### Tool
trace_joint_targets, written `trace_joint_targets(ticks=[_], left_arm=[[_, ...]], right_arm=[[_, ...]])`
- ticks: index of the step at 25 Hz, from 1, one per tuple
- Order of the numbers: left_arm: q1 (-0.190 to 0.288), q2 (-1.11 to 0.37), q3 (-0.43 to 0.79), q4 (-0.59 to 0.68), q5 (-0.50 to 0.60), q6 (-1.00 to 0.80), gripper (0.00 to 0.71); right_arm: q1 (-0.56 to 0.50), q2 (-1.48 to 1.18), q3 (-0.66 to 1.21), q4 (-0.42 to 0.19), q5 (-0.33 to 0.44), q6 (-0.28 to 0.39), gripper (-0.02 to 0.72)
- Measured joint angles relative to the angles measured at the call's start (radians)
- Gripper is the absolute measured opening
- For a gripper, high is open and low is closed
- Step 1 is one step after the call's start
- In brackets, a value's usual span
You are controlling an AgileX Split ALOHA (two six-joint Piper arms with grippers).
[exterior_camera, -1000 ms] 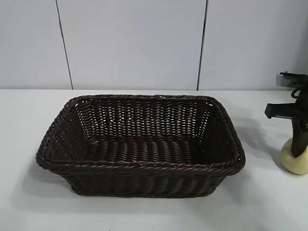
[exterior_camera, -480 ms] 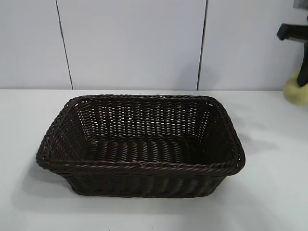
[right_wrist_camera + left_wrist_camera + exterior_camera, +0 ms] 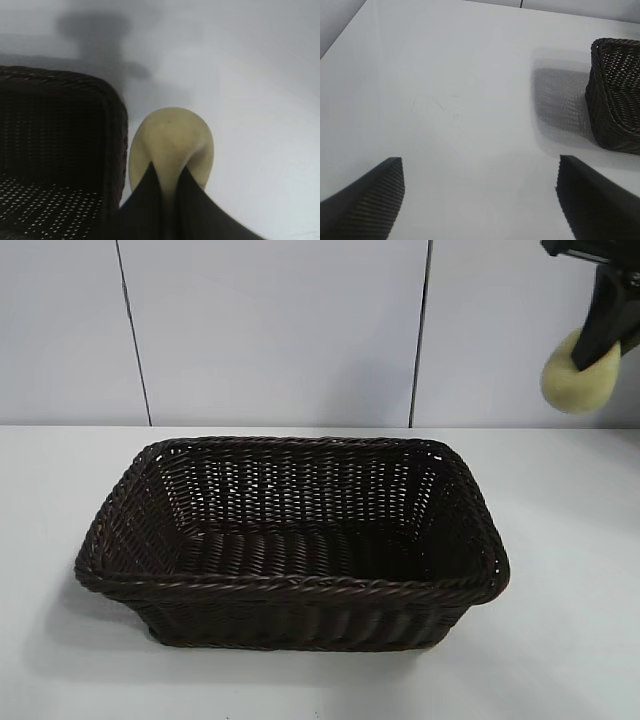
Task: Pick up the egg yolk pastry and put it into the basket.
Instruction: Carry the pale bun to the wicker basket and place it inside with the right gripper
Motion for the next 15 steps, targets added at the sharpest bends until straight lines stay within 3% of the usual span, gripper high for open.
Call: trace_joint_targets(ticks=[10, 15], left_arm=[[0.0, 0.0, 0.0, 0.0, 0.0, 0.0, 0.605], [0.0, 0.0, 0.0, 0.0, 0.0, 0.0, 0.605]], right_arm=[[0.345, 0.016, 0.0, 0.031, -0.157, 0.073, 0.024], [0.464, 0.06, 0.0, 0.035, -0.249, 0.086, 0.024]])
